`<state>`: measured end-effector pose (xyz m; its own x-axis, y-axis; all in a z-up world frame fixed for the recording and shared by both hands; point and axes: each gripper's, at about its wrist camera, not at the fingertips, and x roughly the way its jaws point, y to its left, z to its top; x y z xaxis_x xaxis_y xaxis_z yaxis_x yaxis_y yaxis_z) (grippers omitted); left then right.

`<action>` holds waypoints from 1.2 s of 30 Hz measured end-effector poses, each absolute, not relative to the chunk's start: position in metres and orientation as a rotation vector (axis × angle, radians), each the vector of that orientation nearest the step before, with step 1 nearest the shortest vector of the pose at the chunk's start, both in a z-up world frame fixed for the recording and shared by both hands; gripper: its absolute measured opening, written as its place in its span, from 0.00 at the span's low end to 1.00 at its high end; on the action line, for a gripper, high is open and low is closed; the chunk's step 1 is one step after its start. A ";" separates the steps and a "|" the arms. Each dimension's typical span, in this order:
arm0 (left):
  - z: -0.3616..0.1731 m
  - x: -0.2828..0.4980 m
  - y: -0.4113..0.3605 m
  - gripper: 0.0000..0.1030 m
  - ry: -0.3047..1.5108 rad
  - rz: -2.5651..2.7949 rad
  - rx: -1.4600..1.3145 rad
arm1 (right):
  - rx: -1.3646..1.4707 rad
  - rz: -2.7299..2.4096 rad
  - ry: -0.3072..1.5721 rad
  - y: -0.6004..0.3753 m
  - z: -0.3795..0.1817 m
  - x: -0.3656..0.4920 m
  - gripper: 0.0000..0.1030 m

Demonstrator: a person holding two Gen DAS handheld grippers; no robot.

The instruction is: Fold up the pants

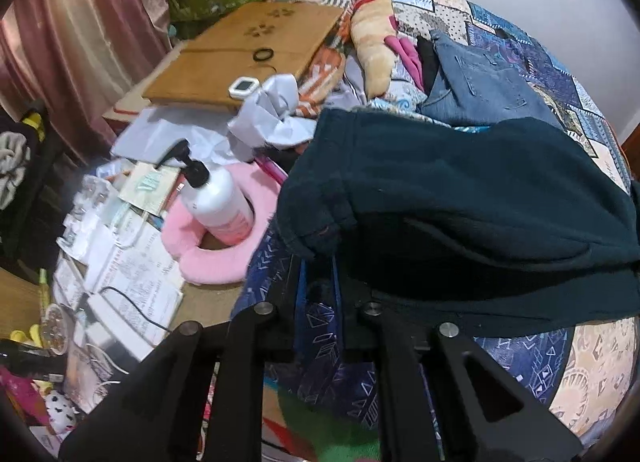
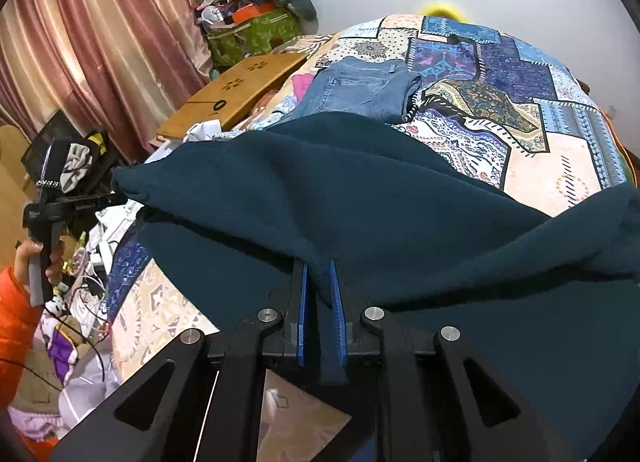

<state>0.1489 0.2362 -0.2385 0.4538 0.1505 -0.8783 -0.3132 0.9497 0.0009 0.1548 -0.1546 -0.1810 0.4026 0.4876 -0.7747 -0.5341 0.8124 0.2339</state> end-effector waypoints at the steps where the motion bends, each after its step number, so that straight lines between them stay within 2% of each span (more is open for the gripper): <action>1: -0.233 0.147 0.235 0.17 1.051 0.286 -0.166 | -0.048 0.644 0.956 -0.158 -0.178 0.154 0.14; 2: -0.227 0.146 0.233 0.20 1.040 0.283 -0.169 | -0.040 0.637 0.949 -0.163 -0.175 0.154 0.14; 4: -0.214 0.146 0.231 0.43 1.009 0.277 -0.182 | -0.022 0.617 0.928 -0.175 -0.166 0.155 0.18; 6: -0.200 0.145 0.227 0.53 0.965 0.279 -0.196 | -0.002 0.583 0.897 -0.191 -0.156 0.157 0.24; 8: -0.187 0.149 0.219 0.56 0.932 0.270 -0.199 | 0.005 0.534 0.864 -0.208 -0.147 0.161 0.36; 13: -0.164 0.173 0.195 0.86 0.887 0.231 -0.191 | 0.018 0.379 0.816 -0.257 -0.131 0.181 0.59; 15: -0.158 0.185 0.185 0.93 0.872 0.217 -0.176 | 0.027 0.308 0.807 -0.278 -0.126 0.191 0.67; 17: -0.154 0.200 0.172 0.94 0.863 0.204 -0.152 | 0.034 0.247 0.801 -0.300 -0.125 0.203 0.70; 25: -0.162 0.272 0.124 0.96 0.900 0.123 -0.113 | 0.091 0.092 0.854 -0.371 -0.135 0.256 0.70; 36: -0.203 0.344 0.062 0.96 0.992 0.046 0.021 | 0.184 -0.008 1.006 -0.423 -0.191 0.362 0.70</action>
<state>0.3438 0.0623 -0.2026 0.5462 0.0482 -0.8363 -0.0287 0.9988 0.0388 0.3620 -0.4228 -0.1906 0.5363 0.0780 -0.8404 0.0919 0.9844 0.1500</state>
